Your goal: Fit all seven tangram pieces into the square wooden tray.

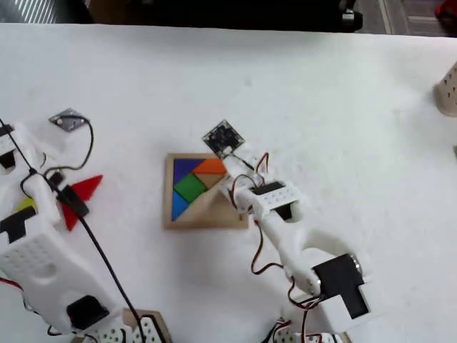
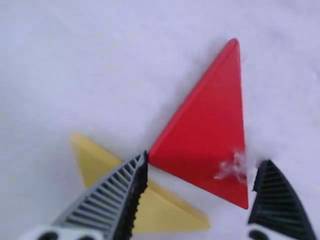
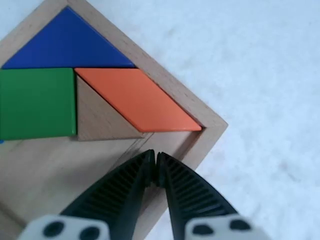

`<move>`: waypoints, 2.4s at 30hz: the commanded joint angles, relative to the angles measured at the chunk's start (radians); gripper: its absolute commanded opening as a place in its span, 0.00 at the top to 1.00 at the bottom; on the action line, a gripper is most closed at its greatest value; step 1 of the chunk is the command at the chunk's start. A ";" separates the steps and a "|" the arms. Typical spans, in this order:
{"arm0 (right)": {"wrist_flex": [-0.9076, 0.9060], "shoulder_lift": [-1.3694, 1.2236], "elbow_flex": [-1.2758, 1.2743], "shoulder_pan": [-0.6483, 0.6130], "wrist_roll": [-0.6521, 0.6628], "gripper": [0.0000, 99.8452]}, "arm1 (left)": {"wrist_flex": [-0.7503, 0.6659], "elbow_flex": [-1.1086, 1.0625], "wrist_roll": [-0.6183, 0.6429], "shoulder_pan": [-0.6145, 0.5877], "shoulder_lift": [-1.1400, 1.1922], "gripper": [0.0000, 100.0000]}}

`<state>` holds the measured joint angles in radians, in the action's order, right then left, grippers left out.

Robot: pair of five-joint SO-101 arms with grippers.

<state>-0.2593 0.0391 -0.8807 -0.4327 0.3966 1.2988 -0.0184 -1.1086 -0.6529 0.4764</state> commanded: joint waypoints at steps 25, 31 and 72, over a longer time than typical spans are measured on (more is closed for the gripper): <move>-0.004 0.002 0.035 -0.005 0.021 0.98 | -0.410 -0.310 0.046 0.044 -0.147 0.66; -0.004 0.002 0.035 -0.005 0.021 0.98 | -0.397 -0.327 0.046 0.090 -0.137 0.76; -0.004 0.002 0.035 -0.005 0.021 0.98 | -0.212 -0.384 0.508 0.120 -0.458 0.77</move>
<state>-0.2593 0.0391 -0.8807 -0.4342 0.3966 1.0641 -0.4035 -0.6299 -0.5501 0.0898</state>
